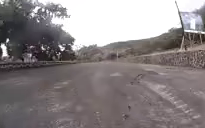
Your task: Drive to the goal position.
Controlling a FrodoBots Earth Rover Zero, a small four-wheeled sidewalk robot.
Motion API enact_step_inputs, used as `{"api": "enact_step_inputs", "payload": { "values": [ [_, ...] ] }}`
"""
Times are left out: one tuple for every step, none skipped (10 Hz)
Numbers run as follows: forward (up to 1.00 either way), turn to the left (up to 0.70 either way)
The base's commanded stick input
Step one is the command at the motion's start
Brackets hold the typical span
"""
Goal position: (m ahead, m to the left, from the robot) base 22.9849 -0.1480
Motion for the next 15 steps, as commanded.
{"api": "enact_step_inputs", "payload": {
  "values": [
    [0.70,0.00],
    [0.70,0.00],
    [0.70,0.00],
    [0.70,0.00],
    [0.70,0.00],
    [0.70,0.00],
    [0.70,0.00],
    [0.70,0.00],
    [0.70,0.00],
    [0.70,0.00],
    [0.70,0.00],
    [0.70,0.00],
    [0.70,0.00],
    [0.70,0.00],
    [0.70,0.00]
  ]
}}
